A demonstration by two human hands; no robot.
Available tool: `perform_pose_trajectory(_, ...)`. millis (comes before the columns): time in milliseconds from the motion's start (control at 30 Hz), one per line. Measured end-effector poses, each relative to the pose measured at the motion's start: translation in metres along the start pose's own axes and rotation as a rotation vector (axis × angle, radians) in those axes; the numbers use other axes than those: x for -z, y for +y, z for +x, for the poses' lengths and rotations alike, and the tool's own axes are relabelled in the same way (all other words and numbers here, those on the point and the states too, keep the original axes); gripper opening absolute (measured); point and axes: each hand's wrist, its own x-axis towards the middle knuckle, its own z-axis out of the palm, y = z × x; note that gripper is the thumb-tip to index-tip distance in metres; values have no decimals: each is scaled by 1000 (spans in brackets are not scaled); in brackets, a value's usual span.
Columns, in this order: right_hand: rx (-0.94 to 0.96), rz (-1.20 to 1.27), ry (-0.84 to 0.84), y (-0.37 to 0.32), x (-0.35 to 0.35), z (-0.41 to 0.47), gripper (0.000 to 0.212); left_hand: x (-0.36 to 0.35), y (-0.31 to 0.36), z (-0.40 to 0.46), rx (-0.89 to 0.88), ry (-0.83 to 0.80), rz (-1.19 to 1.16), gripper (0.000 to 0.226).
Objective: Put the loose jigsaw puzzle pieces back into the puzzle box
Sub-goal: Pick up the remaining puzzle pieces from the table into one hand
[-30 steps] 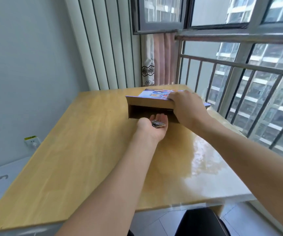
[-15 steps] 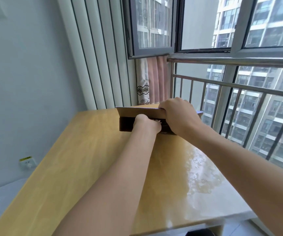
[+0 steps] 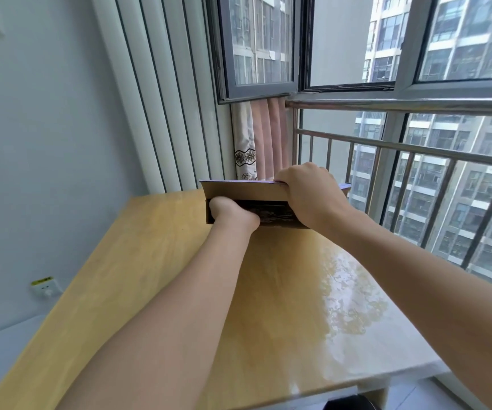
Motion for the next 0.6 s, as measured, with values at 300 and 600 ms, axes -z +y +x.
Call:
perform_pose_trajectory(300, -21, 0, 62, -2, 9, 3, 37, 3, 17, -18, -68, -108, 145, 53)
perform_pose_trajectory(600, 4, 55, 425, 3, 76, 58, 32, -47, 90, -76, -894, -420, 953, 15)
